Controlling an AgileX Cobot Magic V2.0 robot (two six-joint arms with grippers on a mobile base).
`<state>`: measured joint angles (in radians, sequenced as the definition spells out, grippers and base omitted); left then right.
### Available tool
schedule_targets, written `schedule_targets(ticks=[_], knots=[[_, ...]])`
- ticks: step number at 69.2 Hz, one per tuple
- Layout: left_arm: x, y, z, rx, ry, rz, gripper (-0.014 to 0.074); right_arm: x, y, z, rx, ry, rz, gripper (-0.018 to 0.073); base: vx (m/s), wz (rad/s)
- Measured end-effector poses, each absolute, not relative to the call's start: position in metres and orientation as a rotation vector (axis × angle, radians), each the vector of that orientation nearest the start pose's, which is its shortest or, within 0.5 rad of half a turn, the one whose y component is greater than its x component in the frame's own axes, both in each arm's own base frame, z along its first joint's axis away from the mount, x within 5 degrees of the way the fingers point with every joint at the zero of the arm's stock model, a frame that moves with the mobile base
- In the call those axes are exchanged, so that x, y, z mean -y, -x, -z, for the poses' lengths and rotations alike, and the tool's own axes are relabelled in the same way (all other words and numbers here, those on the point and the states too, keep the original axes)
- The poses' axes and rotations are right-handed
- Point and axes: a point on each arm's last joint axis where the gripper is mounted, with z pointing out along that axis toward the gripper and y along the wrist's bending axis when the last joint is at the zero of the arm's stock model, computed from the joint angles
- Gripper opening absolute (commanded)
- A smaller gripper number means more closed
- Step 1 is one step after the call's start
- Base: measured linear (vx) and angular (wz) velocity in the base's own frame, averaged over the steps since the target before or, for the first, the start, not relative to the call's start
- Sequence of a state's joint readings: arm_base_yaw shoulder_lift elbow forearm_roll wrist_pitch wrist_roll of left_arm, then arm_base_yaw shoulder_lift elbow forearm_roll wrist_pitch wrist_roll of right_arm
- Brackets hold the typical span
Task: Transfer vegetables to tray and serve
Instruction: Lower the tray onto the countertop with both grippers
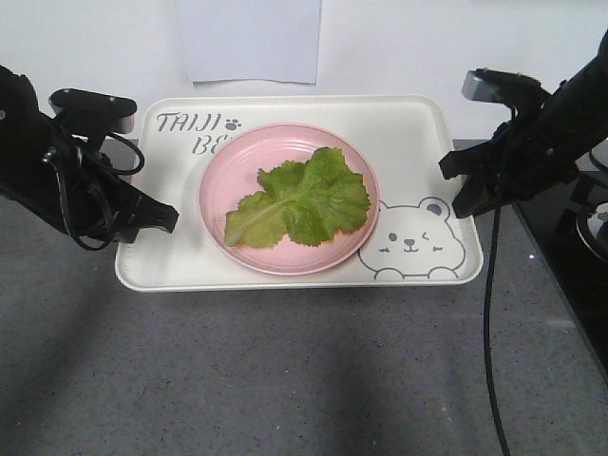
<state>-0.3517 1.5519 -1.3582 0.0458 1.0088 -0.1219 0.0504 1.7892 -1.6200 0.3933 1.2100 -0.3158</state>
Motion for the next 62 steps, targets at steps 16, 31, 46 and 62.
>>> schedule_targets(ticks=[16,31,46,62], knots=[[0.110,-0.312,-0.311,-2.683,-0.334,0.078,-0.0006,-0.053,-0.390,-0.274,-2.843,0.373,-0.516,-0.0006,0.00,0.00],[0.116,-0.328,-0.277,-2.782,-0.346,0.044,-0.0006,-0.052,-0.396,-0.257,-2.886,0.373,-0.509,-0.0006,0.00,0.00],[0.122,-0.339,-0.248,-2.864,-0.333,0.054,-0.0006,-0.049,-0.397,-0.255,-2.893,0.385,-0.462,-0.0006,0.00,0.00],[0.124,-0.344,-0.234,-2.893,-0.331,0.054,-0.0006,-0.049,-0.401,-0.245,-2.913,0.385,-0.452,-0.0004,0.00,0.00]])
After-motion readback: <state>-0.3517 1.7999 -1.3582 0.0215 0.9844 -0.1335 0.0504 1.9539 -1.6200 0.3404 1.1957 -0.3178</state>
